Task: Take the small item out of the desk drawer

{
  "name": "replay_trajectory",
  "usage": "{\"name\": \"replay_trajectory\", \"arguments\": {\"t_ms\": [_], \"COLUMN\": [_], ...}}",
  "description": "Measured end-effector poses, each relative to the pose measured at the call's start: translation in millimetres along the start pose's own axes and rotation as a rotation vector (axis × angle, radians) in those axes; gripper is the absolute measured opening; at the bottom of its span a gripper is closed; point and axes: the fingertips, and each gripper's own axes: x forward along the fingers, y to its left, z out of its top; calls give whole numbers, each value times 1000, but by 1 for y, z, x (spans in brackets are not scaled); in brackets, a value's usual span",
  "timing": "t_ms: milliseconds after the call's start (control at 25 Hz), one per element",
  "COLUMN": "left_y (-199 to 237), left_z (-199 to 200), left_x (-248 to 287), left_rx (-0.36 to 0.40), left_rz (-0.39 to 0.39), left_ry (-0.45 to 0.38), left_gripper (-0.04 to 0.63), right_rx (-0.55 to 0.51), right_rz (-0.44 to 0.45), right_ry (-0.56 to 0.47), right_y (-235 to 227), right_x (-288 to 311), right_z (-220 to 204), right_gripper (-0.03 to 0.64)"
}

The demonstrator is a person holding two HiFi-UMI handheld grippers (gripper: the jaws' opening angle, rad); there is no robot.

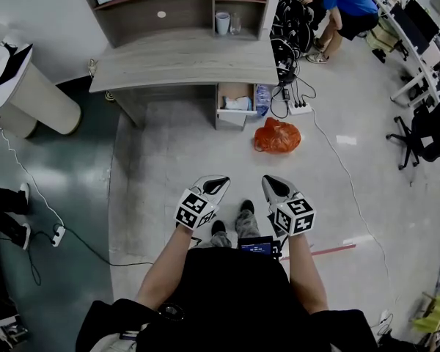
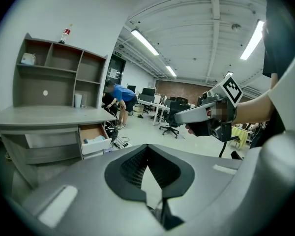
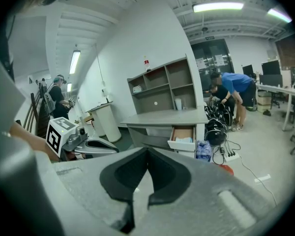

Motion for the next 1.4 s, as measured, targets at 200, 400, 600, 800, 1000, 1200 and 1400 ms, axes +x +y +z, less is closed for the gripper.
{"name": "replay_trajectory", "arguments": {"t_ms": [200,400,600,800,1000,1200,1400], "left_y": [10,22,40,54,71,83,92], "left_z": [2,11,27,45,63,80,90], "left_x": [9,26,48,82,111,127,132], "left_rx": [-6,-3,-12,-15,-14,22,17], "left_rz": [19,43,69,87,116,164,209], "left_ry": [8,19,26,28,28,42,45], "left_gripper": [0,0,0,0,0,0,0], "right_rx": [1,4,7,2,-6,-17,-26], "right_rz": [20,45,70,89,119,162,200], "right_ry": [2,-6,-2,-3,-5,-8,3], "right_y": [-11,-30,-53,-91,-122,-143,-154], "right_x": [11,26,45,60,79,95,108], "right_z": [3,15,31,50,69,83,93], "right_gripper": [-3,-3,-3,-3,-2,-3,-3]}}
